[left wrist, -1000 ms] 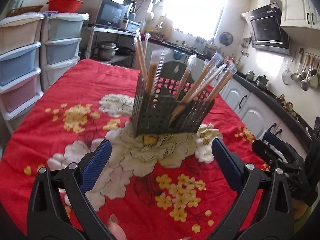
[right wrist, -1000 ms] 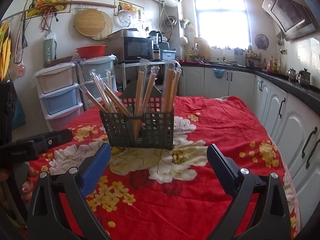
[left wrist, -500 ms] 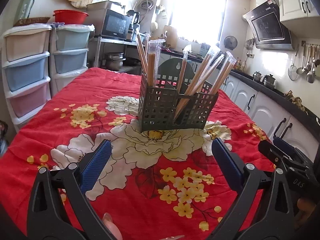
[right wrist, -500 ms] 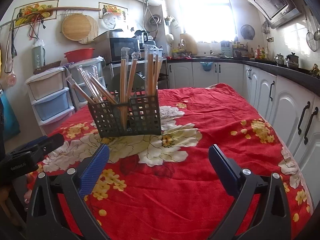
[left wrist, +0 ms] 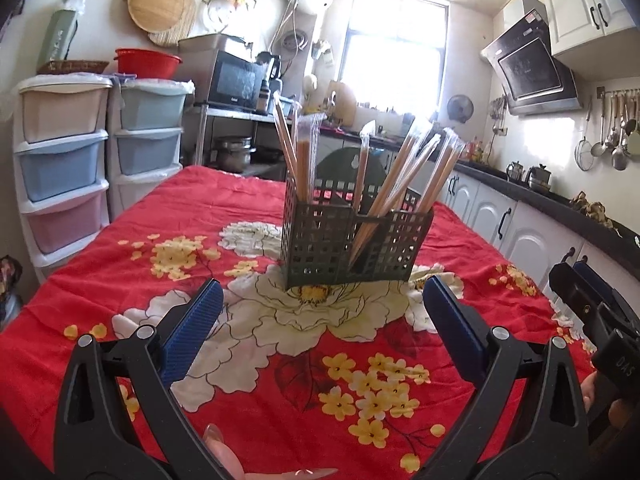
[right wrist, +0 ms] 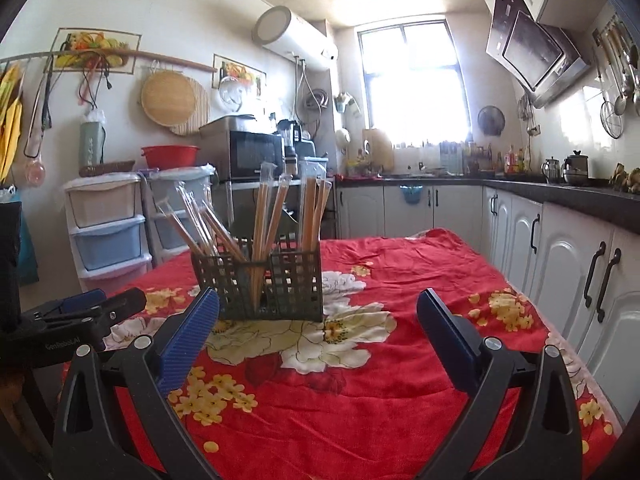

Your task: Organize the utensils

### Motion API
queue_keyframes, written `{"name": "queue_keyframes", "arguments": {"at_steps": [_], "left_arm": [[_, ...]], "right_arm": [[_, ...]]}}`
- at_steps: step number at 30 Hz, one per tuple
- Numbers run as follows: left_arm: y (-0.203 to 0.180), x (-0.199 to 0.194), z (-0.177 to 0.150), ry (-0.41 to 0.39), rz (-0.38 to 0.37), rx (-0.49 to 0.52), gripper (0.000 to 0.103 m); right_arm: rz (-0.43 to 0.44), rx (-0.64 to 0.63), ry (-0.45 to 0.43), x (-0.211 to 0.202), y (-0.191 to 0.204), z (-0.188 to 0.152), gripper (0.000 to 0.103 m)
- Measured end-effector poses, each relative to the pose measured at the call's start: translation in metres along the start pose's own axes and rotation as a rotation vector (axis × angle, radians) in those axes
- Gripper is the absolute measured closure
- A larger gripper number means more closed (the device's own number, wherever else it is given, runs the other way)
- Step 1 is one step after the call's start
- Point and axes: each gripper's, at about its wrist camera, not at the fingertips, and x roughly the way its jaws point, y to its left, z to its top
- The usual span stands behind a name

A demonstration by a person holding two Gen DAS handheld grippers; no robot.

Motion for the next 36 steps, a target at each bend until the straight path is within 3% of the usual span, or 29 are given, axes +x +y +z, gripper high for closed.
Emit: {"name": "queue_keyframes", "arguments": {"at_steps": [12,36], "left_arm": [[-0.004,-0.0047,-0.0013,-0.042,0.003,0.021,0.011],[-0.0026,-0.0051,-0.0017,-0.047,0.005,0.017,0.011]], "right_arm": [[-0.006,0.01,-0.017,-0.0027,0.0,-0.0044,0.006],[-0.012,0.014,-0.019,-0.0027,-0.0016,-0.0053,0.006]]}}
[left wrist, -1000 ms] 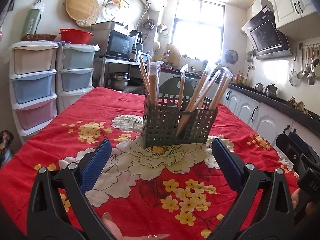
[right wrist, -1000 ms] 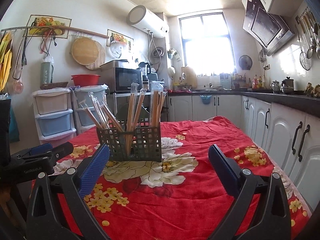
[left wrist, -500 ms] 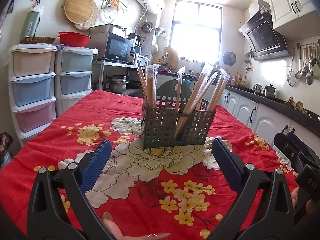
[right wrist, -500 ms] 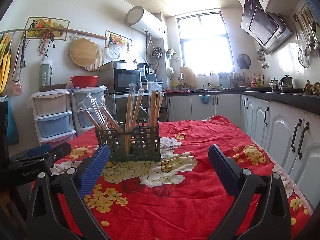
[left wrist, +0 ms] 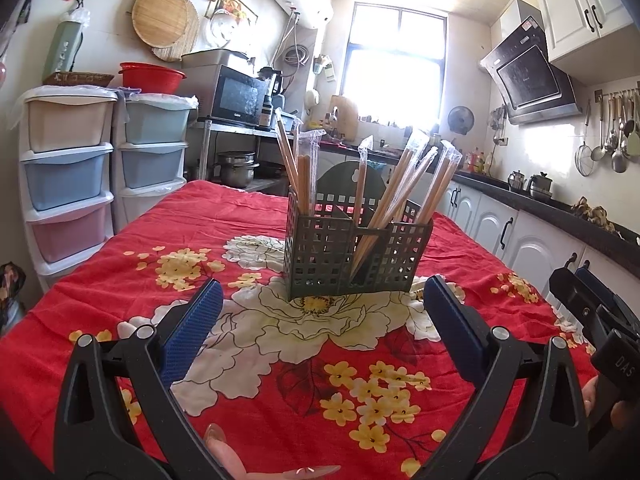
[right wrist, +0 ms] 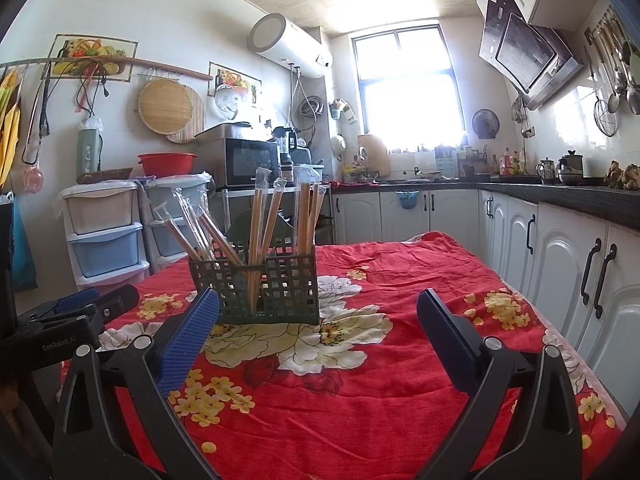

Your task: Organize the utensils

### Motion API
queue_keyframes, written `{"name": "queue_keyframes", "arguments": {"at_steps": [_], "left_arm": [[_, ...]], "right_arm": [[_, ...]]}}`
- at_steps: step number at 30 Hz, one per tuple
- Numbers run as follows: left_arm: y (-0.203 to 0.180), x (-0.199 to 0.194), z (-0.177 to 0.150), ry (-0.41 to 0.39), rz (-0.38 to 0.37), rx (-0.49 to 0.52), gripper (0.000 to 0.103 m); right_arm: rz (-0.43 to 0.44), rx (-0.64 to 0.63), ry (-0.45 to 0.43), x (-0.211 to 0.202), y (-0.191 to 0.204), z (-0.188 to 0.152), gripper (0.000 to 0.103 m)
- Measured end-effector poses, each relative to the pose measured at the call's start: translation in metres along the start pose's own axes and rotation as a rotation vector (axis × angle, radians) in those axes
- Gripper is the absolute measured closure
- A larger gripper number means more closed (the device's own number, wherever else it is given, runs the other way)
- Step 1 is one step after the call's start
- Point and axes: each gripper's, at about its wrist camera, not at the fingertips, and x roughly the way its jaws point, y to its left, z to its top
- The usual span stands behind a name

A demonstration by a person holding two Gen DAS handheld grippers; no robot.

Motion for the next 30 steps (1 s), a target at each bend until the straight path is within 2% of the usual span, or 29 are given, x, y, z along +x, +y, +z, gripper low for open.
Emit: {"name": "queue_keyframes", "arguments": {"at_steps": [30], "left_arm": [[0.0015,-0.0017,0.0009,-0.001,0.004,-0.002,0.011]], "right_arm": [[-0.008,0.005,-0.005,-0.0018,-0.0009,-0.0003,0.006]]}}
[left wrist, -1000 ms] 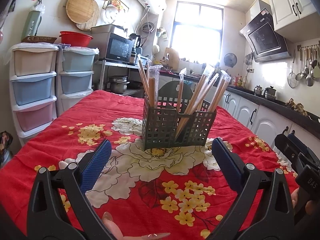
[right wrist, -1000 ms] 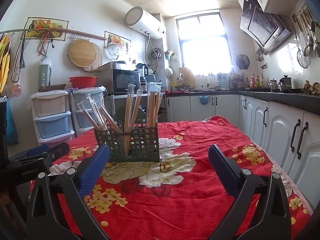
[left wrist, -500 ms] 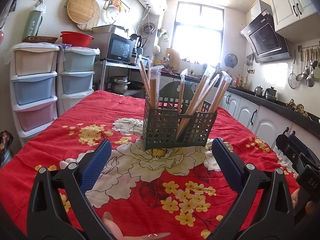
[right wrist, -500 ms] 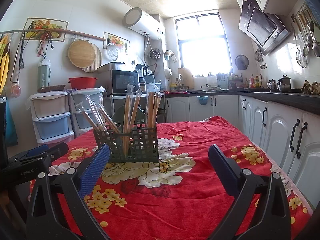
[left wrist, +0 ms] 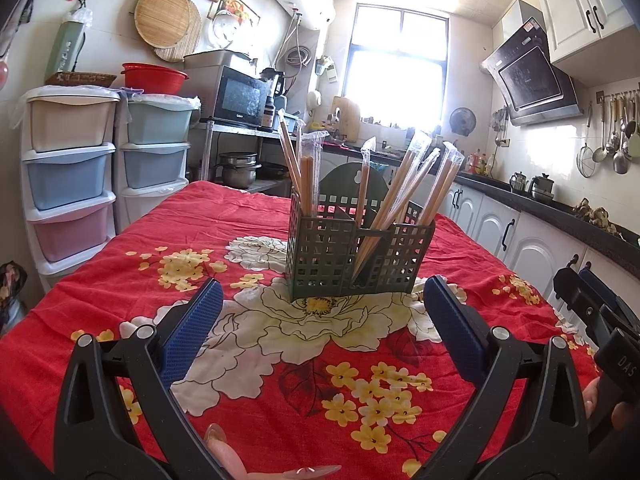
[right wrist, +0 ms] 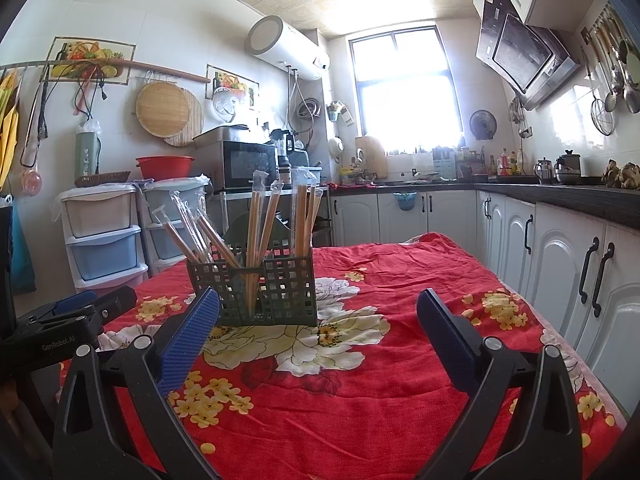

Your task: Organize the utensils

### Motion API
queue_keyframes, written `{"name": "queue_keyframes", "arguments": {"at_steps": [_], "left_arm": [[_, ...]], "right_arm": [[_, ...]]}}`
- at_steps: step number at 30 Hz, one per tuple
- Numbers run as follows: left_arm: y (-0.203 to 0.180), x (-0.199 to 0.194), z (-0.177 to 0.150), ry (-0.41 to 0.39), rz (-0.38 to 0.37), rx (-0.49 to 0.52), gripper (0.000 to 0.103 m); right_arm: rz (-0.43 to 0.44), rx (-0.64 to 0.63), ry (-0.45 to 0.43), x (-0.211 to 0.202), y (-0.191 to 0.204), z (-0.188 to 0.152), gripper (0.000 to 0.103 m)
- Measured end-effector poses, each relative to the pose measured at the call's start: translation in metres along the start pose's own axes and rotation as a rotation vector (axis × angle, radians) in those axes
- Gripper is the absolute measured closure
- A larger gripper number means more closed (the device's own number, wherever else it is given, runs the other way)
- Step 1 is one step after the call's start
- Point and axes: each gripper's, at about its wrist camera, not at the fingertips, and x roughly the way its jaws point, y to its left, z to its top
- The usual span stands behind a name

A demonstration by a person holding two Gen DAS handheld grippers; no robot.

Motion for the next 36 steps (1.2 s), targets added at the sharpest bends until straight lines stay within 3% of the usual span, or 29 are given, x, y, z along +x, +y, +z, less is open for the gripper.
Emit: {"name": "queue_keyframes", "arguments": {"at_steps": [14,30,32,34,36], "left_arm": [[0.0,0.0,0.0,0.002,-0.002,0.0,0.011],[0.005,0.01,-0.001,0.068,0.035,-0.037,0.011],[0.011,0.011,0.002,0.104,0.048,-0.049,0.011],[0.022,0.016,0.009,0.16,0.061,-0.057,0.011],[0.043,0.026,0.02,0.226,0.111,-0.03,0.011]], "right_arm": [[0.0,0.0,0.0,0.0,0.0,0.0,0.006],[-0.008,0.028,0.031,0.006,-0.005,0.002,0.006],[-0.013,0.045,0.061,0.01,-0.011,0.005,0.006],[-0.014,0.05,0.146,0.024,-0.023,0.012,0.006],[-0.091,0.028,0.279,0.049,-0.042,0.019,0.006]]}}
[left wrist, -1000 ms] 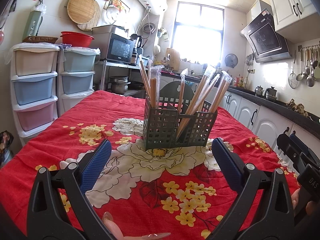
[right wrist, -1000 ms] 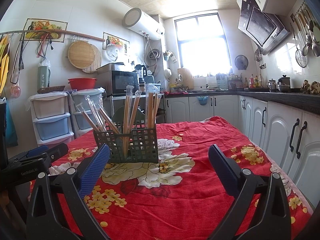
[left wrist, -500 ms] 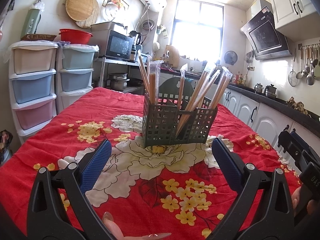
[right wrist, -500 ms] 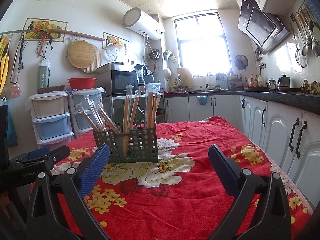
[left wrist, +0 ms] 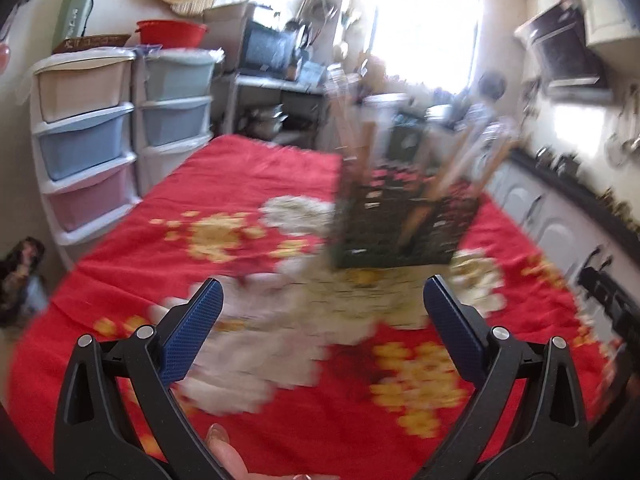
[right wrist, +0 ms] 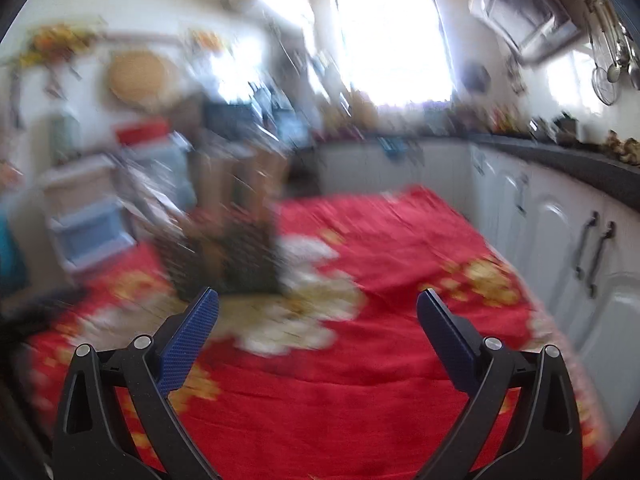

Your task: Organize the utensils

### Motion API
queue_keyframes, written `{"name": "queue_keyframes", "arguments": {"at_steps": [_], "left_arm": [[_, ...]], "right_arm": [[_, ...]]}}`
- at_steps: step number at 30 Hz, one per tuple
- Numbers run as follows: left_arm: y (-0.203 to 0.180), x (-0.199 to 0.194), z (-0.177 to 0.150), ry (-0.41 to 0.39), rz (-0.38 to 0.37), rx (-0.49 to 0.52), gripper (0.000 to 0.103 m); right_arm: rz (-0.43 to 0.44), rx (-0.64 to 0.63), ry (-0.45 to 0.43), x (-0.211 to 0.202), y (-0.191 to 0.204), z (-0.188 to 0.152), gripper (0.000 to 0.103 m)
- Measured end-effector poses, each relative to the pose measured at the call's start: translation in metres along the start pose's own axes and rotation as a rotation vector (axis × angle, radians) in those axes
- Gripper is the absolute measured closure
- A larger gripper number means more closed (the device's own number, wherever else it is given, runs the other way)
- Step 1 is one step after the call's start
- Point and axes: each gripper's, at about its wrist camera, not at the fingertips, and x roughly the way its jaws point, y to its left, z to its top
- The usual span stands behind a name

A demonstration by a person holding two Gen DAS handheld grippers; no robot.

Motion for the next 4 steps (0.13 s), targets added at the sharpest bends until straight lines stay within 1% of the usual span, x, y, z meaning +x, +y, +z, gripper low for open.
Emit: {"name": "queue_keyframes", "arguments": {"at_steps": [2,3,4], "left_arm": [[0.023,0.016,0.012,0.06,0.049,0.016,0.011],[0.036,0.028,0.019,0.094,0.087,0.016,0.011],[0.05,0.045,0.024,0.132,0.136,0.014,0.011]], "right_arm": [[-0.092,-0.01,0.181,0.035,-0.022,0.008,0.006],[-0.135,-0.003,0.283,0.058,-0.038,0.01,0.006],[-0.169,0.013,0.335,0.075,-0.052,0.011,0.006]]}}
